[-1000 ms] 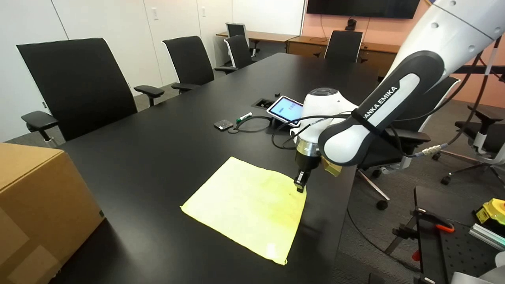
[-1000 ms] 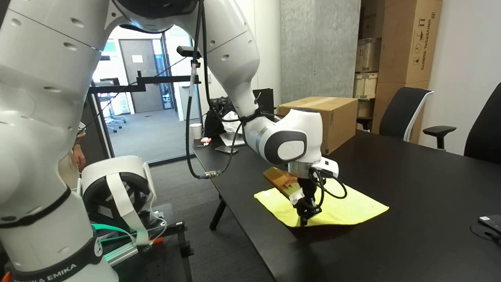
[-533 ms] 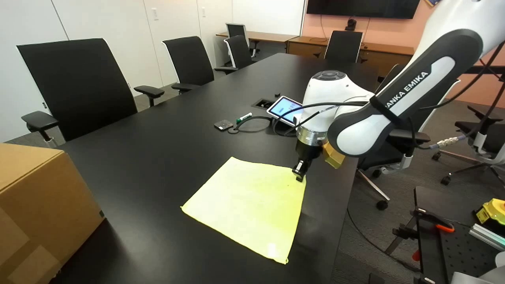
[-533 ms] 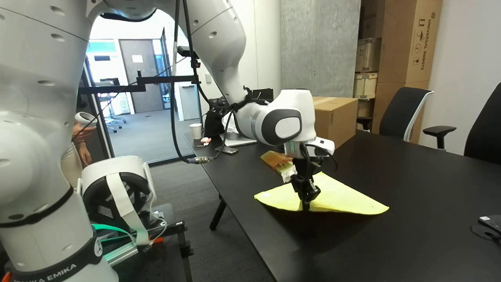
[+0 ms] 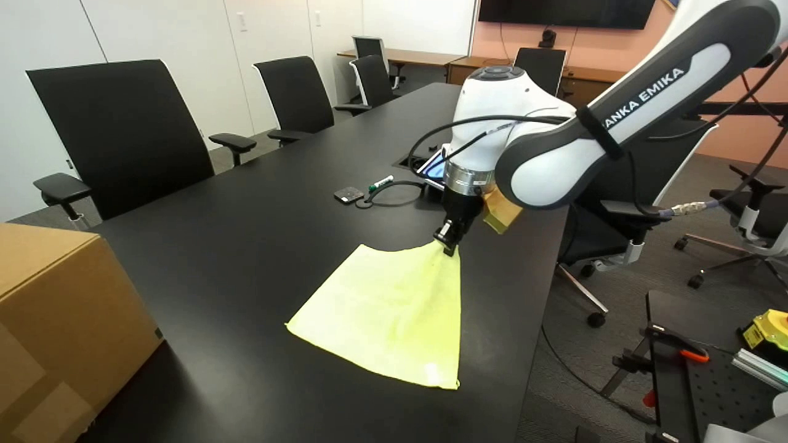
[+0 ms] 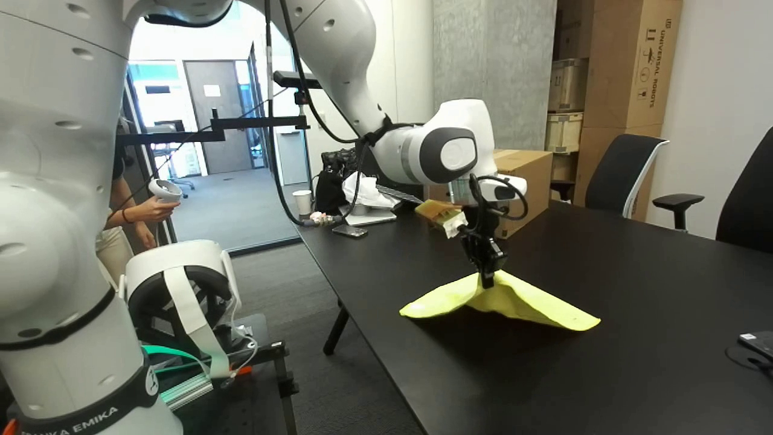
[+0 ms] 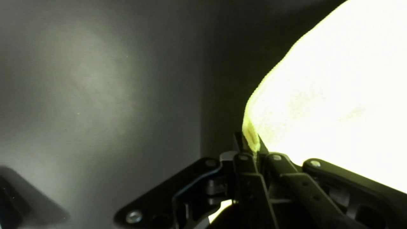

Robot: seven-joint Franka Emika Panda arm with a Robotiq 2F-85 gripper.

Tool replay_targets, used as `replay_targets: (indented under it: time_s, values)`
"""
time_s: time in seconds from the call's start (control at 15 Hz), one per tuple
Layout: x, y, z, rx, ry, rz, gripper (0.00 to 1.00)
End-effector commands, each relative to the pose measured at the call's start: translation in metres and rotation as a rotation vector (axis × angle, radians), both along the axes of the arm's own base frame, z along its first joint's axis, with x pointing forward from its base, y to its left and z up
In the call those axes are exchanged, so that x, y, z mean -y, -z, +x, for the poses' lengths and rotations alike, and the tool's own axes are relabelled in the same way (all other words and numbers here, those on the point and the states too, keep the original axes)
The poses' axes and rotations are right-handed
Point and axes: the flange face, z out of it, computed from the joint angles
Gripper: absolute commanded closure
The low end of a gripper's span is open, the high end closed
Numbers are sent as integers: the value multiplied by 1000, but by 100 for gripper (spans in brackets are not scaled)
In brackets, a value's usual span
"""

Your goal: Fold the yellow towel

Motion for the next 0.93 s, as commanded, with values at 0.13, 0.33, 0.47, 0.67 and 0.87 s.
replay_targets:
  time_s: [0.13,0.33,0.47,0.67,0.87]
  values:
    - [5,-20,55,-14,32,-30,95]
    - [6,-11,76,-50,33,-37,95]
    - [5,3,89,-70,26,-40,95]
    - [1,17,109,-79,25,-35,95]
    - [-3,18,132,-59,21,-28,95]
